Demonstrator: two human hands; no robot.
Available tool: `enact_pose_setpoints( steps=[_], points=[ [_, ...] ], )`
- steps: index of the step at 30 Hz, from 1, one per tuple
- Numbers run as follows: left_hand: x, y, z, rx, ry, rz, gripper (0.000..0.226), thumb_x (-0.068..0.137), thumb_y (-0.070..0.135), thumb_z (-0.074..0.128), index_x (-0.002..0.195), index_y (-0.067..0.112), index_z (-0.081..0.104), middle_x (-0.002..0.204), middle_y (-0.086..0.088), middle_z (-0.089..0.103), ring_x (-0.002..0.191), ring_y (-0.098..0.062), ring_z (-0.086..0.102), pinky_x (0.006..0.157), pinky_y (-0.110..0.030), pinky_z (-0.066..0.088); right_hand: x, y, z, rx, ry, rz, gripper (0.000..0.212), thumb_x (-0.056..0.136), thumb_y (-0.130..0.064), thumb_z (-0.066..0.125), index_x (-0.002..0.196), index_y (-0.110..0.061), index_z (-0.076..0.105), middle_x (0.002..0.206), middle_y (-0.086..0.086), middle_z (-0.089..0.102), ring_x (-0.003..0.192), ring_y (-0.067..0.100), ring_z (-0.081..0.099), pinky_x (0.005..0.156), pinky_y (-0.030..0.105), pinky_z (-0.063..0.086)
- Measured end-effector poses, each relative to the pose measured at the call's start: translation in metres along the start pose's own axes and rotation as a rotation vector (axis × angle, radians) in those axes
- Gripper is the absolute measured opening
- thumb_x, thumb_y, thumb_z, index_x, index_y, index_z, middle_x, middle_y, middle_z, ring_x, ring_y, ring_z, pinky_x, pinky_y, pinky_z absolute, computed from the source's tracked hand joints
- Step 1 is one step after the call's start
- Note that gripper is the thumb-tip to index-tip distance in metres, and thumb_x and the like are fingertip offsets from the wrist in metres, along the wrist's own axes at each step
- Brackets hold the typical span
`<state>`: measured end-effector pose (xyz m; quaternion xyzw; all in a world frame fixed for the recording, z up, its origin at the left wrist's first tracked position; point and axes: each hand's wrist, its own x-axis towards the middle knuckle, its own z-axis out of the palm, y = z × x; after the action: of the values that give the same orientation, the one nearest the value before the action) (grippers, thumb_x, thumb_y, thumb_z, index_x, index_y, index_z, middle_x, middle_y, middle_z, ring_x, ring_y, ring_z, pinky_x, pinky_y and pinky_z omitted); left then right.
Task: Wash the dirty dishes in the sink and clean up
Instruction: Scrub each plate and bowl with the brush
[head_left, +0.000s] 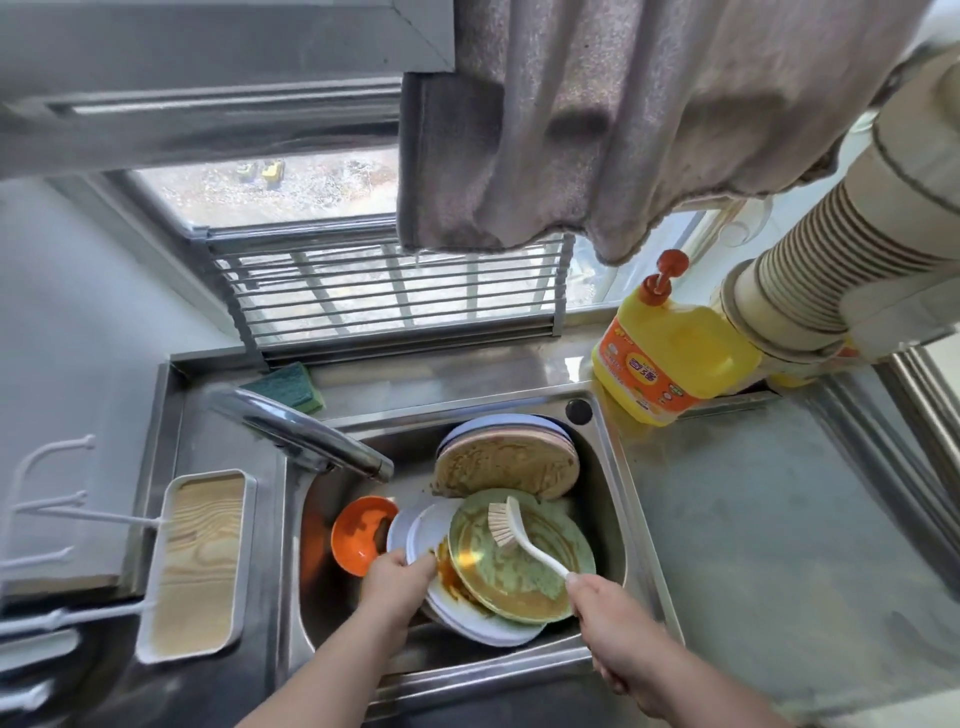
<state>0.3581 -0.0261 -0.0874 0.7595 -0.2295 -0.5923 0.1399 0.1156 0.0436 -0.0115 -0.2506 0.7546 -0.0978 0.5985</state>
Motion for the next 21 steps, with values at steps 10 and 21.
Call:
enact_pose_setpoints(
  steps=[10, 21],
  points=[
    [-0.041, 0.025, -0.094, 0.182, 0.199, 0.119, 0.012, 0.081, 0.017, 0.076, 0.081, 0.004, 0.077, 0.065, -0.009, 0.076, 0.067, -0.029, 0.076, 0.061, -0.038, 0.059, 0.000, -0.015, 0.007, 0.024, 0.054, -0.021, 0.037, 0.109, -0.040, 0.032, 0.085, -0.016, 0.048, 0.066, 0.003, 0.040, 0.038, 0.014, 0.032, 0.040, 0.016, 0.022],
    [-0.046, 0.036, -0.148, 0.033, 0.072, 0.091, 0.016, 0.076, 0.002, 0.067, 0.091, -0.005, 0.068, 0.078, -0.025, 0.074, 0.067, -0.033, 0.069, 0.063, -0.033, 0.049, 0.011, 0.006, 0.011, -0.163, 0.062, -0.048, 0.037, 0.108, -0.042, 0.033, 0.089, -0.018, 0.055, 0.080, 0.004, 0.057, 0.060, 0.019, 0.052, 0.052, 0.027, 0.043]
  ],
)
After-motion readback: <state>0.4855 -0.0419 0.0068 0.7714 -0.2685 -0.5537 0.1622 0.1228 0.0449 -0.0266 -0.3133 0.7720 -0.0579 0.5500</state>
